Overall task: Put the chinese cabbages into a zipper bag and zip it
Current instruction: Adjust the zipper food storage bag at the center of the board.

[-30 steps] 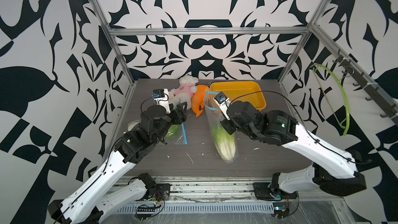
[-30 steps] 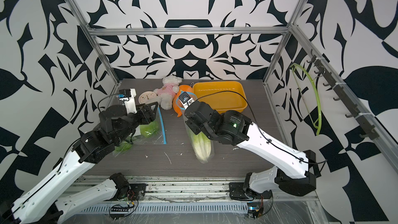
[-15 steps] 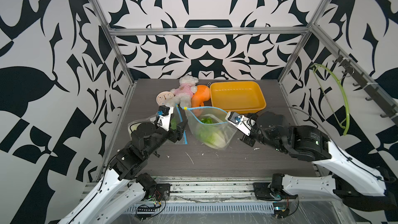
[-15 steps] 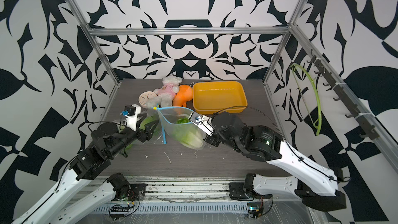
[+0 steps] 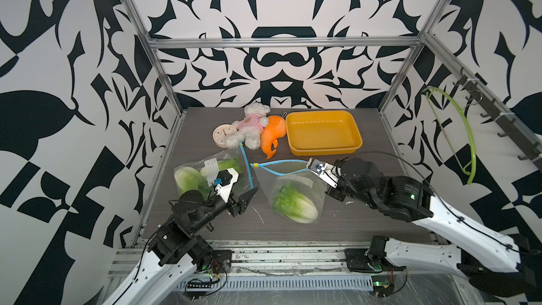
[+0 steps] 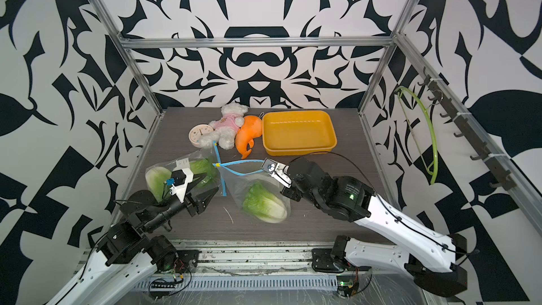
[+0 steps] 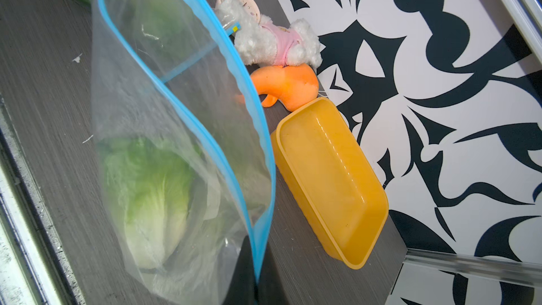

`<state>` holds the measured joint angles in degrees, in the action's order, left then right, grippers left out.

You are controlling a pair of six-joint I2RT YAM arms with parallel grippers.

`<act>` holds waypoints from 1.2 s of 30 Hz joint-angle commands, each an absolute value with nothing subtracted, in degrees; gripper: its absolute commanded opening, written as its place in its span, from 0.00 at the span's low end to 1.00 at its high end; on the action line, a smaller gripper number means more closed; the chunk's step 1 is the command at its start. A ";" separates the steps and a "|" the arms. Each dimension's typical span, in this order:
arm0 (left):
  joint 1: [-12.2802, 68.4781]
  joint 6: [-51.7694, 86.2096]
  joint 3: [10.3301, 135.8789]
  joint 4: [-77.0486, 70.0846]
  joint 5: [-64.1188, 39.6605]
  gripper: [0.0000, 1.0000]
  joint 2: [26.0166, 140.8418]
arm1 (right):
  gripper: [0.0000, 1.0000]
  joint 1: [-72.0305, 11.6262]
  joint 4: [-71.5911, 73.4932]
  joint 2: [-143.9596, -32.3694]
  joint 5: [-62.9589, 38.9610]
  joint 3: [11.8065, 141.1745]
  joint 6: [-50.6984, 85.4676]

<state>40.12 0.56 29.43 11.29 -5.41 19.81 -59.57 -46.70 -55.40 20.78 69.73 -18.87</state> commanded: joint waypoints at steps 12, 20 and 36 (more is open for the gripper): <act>25.51 -2.47 36.57 8.48 -23.02 0.67 34.57 | 0.00 -58.80 -43.51 -53.09 17.73 69.96 -18.99; 18.91 0.24 36.51 2.10 -38.56 0.62 40.17 | 0.00 -58.80 -43.05 -52.27 17.16 69.60 -18.99; 18.90 3.78 34.18 -8.02 -47.36 0.42 45.69 | 0.00 -58.71 -41.93 -51.02 15.94 68.82 -18.02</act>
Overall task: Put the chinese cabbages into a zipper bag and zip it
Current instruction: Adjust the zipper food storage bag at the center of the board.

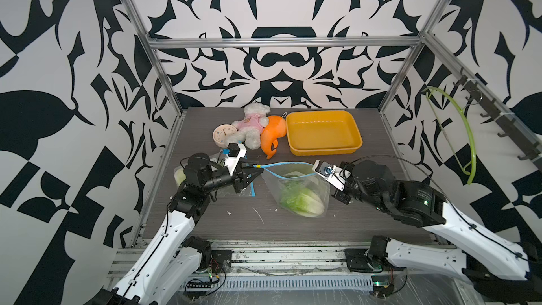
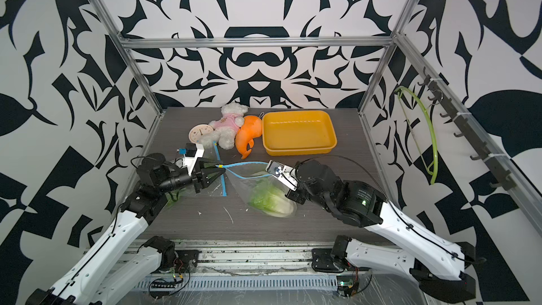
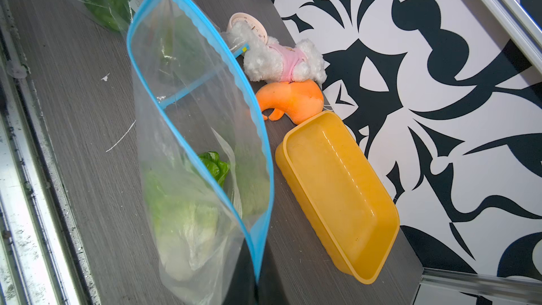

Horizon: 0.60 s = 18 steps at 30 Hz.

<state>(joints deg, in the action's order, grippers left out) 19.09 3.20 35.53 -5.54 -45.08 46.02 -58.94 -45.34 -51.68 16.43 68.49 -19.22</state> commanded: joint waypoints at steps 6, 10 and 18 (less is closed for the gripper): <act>18.90 3.08 32.39 -6.81 -45.13 0.50 44.03 | 0.00 -58.54 -41.84 -50.78 15.61 68.82 -17.44; 18.90 3.40 32.08 -8.70 -45.93 0.47 45.09 | 0.00 -58.35 -41.76 -50.45 15.66 68.30 -17.16; 18.90 8.41 29.44 -18.03 -48.57 0.41 49.11 | 0.00 -58.05 -40.08 -49.75 15.22 67.96 -16.68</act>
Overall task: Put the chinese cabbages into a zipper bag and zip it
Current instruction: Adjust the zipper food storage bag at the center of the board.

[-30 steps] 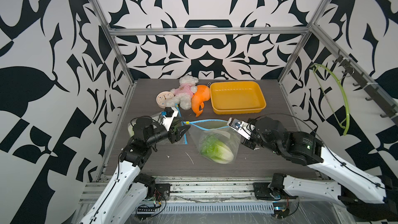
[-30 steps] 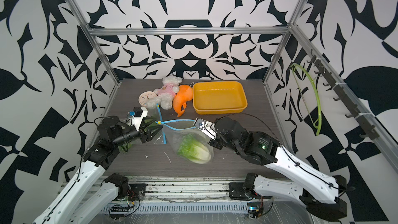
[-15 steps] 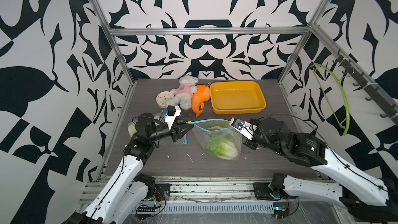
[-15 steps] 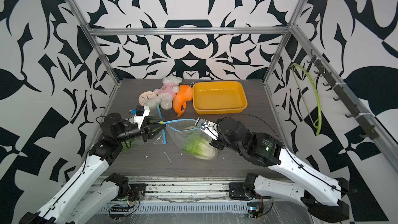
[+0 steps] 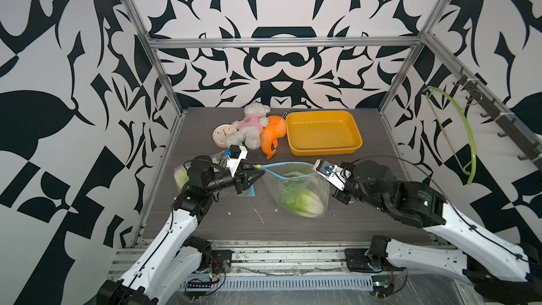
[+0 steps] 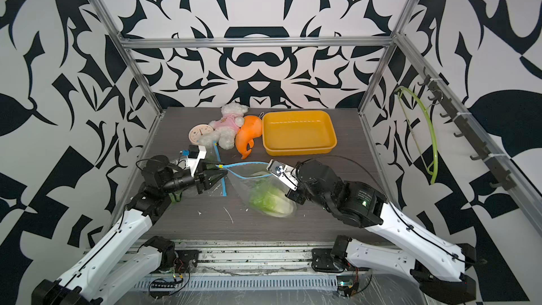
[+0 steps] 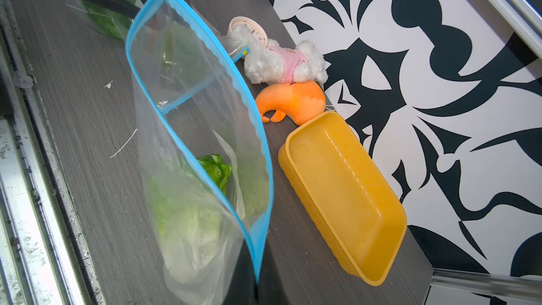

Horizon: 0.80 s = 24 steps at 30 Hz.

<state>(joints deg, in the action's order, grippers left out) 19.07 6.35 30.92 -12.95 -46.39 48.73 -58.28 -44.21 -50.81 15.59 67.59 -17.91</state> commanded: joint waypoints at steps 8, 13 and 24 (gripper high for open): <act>18.93 9.46 29.09 -20.74 -49.14 0.29 49.43 | 0.00 -57.73 -40.00 -49.50 14.85 67.18 -16.10; 18.98 9.71 29.16 -21.71 -49.66 0.15 50.49 | 0.00 -57.52 -39.25 -49.44 14.44 66.55 -15.78; 19.16 6.15 34.05 -14.84 -50.69 0.00 51.13 | 0.40 -57.48 -43.75 -55.10 7.44 75.65 -15.39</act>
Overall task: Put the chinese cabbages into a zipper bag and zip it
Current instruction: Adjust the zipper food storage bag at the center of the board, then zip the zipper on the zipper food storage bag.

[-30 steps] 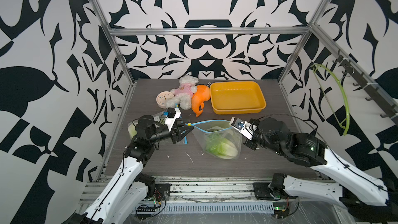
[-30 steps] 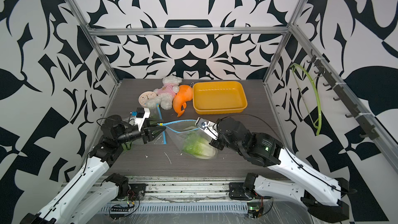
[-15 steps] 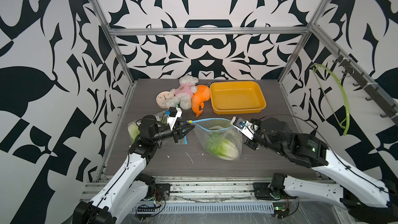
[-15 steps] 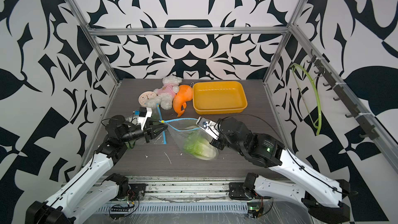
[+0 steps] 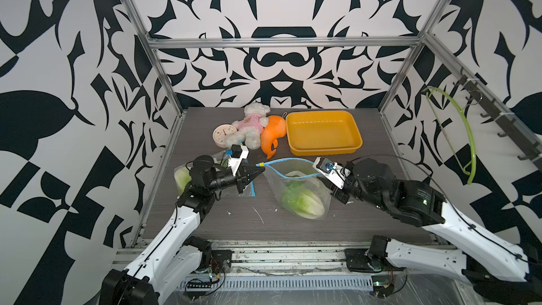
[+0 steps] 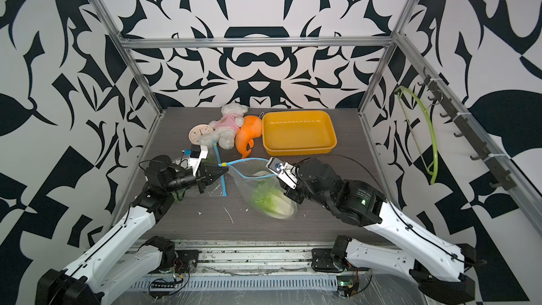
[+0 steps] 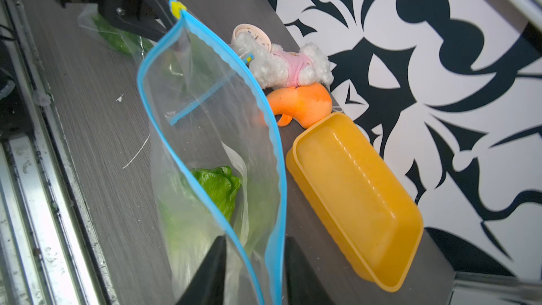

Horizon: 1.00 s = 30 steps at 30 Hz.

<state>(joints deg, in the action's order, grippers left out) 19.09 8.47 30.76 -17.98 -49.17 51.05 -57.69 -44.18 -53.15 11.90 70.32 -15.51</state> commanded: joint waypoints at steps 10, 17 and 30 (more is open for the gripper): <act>19.98 -0.35 43.83 0.32 -51.33 0.00 53.04 | 0.48 -56.69 -47.78 -73.02 -5.76 93.72 -20.63; 21.45 -1.90 47.26 5.33 -49.79 0.00 54.08 | 0.49 -52.96 -48.82 -84.11 -15.69 102.64 -23.08; 21.70 -4.31 50.10 11.38 -47.56 0.00 52.34 | 0.35 -52.69 -52.66 -92.21 -22.09 111.46 -25.25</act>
